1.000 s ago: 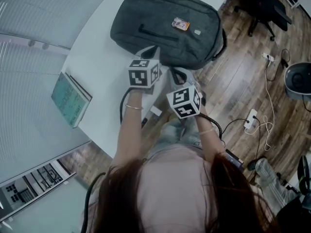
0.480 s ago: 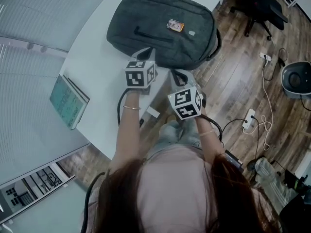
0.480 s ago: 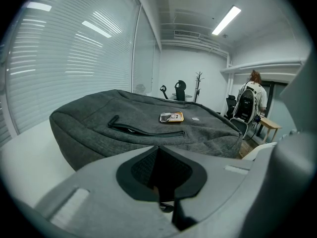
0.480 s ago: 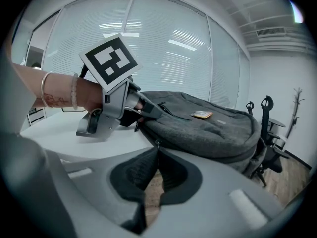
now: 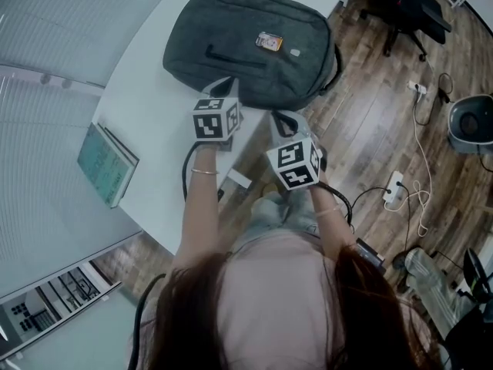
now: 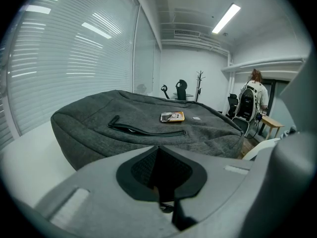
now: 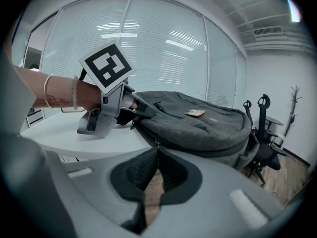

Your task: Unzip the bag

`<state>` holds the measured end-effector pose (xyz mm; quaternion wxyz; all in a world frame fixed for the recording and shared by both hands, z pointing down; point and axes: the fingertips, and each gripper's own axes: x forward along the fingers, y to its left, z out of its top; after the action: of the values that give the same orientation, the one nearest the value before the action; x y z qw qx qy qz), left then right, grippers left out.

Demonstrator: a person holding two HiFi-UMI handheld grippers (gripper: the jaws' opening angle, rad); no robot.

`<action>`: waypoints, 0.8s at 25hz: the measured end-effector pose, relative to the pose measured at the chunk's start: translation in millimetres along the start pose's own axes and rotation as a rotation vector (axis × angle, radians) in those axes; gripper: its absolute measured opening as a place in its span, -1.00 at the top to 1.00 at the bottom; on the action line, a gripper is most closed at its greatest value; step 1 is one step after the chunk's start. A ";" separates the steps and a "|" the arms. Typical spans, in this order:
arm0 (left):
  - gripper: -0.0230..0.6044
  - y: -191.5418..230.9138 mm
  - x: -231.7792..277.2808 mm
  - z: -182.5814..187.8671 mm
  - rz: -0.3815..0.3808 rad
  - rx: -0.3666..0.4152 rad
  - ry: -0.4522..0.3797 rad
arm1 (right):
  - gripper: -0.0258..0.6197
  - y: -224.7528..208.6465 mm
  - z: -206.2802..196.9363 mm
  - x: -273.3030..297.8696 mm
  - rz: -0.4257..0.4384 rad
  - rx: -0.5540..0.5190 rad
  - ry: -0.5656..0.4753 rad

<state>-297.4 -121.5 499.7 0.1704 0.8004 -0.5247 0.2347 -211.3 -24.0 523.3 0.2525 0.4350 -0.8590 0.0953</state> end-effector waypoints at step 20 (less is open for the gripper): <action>0.90 -1.0 -0.1 -0.4 0.012 -0.003 0.008 | 0.89 -30.3 -14.4 -18.8 -0.058 0.028 0.007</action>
<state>-296.6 -120.8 500.0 0.1722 0.7960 -0.5292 0.2382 -172.8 -23.7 524.2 0.2522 0.4630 -0.8437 0.1013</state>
